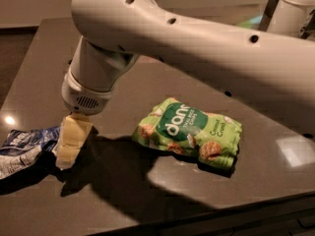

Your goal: Move blue chip bag near rxbar chocolate

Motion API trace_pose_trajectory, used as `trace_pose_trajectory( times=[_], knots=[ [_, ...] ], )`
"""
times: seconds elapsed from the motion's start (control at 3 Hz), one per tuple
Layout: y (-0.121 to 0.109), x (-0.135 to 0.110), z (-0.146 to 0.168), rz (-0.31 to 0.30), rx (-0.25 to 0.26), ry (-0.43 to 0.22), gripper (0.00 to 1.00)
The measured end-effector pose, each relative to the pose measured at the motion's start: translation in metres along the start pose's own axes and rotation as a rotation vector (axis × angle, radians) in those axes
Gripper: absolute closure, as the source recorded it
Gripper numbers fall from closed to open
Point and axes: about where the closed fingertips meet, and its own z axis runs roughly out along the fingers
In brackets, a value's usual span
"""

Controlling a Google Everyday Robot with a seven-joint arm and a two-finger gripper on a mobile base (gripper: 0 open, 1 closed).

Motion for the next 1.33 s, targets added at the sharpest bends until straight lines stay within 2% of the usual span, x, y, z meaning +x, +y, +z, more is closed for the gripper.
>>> trace_pose_trajectory(
  times=[0.33, 0.67, 1.33],
  knots=[
    [0.000, -0.007, 0.021, -0.008, -0.003, -0.019, 0.00],
    [-0.002, -0.015, 0.033, -0.018, 0.004, -0.026, 0.18],
    [-0.012, -0.017, 0.024, -0.016, 0.052, -0.016, 0.64]
  ],
)
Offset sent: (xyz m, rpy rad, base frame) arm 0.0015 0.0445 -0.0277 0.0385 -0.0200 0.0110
